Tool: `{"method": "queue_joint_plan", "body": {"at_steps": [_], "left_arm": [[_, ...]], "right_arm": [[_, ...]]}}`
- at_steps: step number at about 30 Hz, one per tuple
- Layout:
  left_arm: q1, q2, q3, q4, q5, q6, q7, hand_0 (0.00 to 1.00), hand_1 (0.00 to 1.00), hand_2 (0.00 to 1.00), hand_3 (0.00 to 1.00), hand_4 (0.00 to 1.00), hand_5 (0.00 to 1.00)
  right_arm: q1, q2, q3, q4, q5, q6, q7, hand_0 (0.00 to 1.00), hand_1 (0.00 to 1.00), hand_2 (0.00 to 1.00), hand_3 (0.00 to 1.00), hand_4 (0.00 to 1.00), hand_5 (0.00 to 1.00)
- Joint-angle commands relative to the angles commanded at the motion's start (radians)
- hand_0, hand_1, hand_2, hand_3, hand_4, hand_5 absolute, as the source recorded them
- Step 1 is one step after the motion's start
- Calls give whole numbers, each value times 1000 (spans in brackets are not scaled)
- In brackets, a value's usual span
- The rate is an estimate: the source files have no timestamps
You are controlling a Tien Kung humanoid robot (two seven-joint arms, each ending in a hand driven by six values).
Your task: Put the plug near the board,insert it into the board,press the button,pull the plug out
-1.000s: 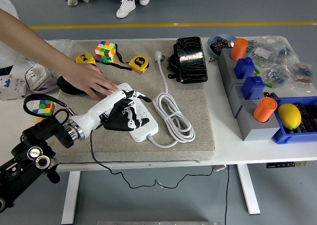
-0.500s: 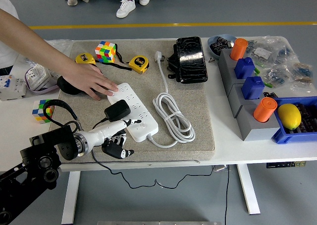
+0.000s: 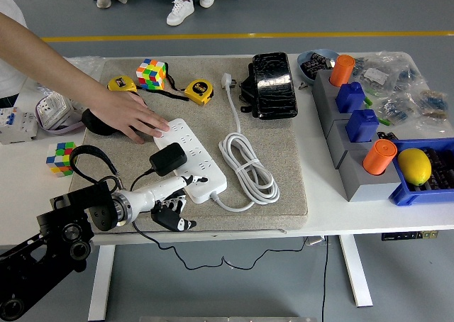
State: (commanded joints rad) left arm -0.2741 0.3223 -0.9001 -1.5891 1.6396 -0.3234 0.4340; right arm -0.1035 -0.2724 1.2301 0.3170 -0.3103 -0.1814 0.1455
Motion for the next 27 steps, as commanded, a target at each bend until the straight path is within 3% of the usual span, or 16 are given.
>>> {"method": "queue_joint_plan", "body": {"at_steps": [27], "left_arm": [[-24,-13,30,56,-1,8,12,63,80,153,955,741,2]], "right_arm": [[1,0,3,1,-2,0,0,549,596,538,509,839,363]]}}
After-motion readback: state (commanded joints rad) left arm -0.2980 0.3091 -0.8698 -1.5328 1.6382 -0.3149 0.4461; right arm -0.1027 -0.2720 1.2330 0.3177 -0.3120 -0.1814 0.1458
